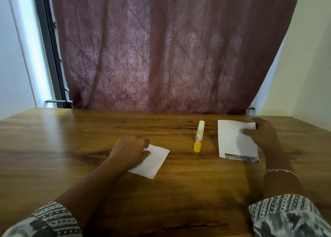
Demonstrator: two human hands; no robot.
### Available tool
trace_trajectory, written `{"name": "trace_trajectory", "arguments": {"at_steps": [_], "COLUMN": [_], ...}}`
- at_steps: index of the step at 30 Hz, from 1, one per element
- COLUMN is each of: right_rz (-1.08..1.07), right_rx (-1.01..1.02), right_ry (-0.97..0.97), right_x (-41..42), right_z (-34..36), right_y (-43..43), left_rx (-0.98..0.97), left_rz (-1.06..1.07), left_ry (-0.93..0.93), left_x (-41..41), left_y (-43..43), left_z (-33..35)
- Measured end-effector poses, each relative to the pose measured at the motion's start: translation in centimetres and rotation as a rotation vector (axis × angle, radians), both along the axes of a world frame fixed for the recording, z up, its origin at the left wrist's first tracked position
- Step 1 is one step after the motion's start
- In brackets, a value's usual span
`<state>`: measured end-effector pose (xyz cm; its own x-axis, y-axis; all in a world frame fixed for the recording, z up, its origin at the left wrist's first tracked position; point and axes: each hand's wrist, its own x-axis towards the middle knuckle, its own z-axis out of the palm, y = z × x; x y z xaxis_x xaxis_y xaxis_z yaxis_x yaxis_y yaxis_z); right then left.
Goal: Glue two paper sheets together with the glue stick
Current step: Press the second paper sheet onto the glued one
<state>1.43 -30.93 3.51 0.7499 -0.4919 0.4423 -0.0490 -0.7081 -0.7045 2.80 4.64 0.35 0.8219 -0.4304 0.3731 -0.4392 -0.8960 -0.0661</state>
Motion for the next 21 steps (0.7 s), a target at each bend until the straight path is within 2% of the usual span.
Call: {"name": "trace_trajectory", "arguments": {"at_steps": [5,8,11,14,16,18,21], "right_rz": [0.097,0.104,0.155,0.261,0.375,0.441,0.475], "right_rx": [0.061,-0.185,-0.506,-0.826,-0.955,-1.072,-1.196], "right_ry": [-0.541,-0.737,-0.778,-0.8,-0.864,-0.885,-0.857], "right_x": [-1.5,-1.7,-1.4,-0.8,-0.4,0.0,0.4], "right_z": [1.7,2.5,2.8,2.0,1.0,0.0,-0.9], "right_y": [2.4,4.9,8.2,12.0,14.2,15.7,16.8], "left_rx": [-0.08,-0.258,-0.596,-1.104,-1.376,-1.498,-1.491], "left_rz": [-0.029,-0.104,-0.223,-0.328,-0.391,-0.396,-0.315], "left_ry": [-0.193,-0.186,-0.001,0.296,0.464,0.527,0.552], "left_x": [0.1,0.4,0.2,0.0,-0.3,-0.7,-0.9], "left_y": [0.3,0.3,0.3,0.6,0.8,1.0,1.3], "left_z": [0.2,-0.1,0.1,0.5,1.0,1.5,1.8]}}
